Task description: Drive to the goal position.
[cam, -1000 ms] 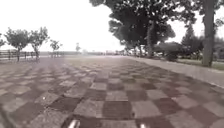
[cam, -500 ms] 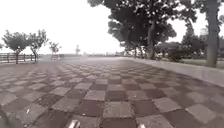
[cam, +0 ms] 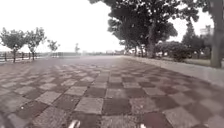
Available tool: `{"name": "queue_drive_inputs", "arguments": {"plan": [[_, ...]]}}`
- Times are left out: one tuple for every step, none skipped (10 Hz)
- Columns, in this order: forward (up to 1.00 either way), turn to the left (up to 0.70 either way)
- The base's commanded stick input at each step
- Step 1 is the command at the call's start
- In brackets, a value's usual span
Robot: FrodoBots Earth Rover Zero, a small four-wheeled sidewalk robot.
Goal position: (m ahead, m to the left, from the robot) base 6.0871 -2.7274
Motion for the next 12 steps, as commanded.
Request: {"name": "queue_drive_inputs", "arguments": {"plan": [[0.7, 0.0], [0.7, 0.0], [0.7, 0.0], [0.7, 0.0], [0.7, 0.0], [0.7, 0.0], [0.7, 0.0], [0.7, 0.0], [0.7, 0.0], [0.7, 0.0], [0.7, 0.0], [0.7, 0.0]]}}
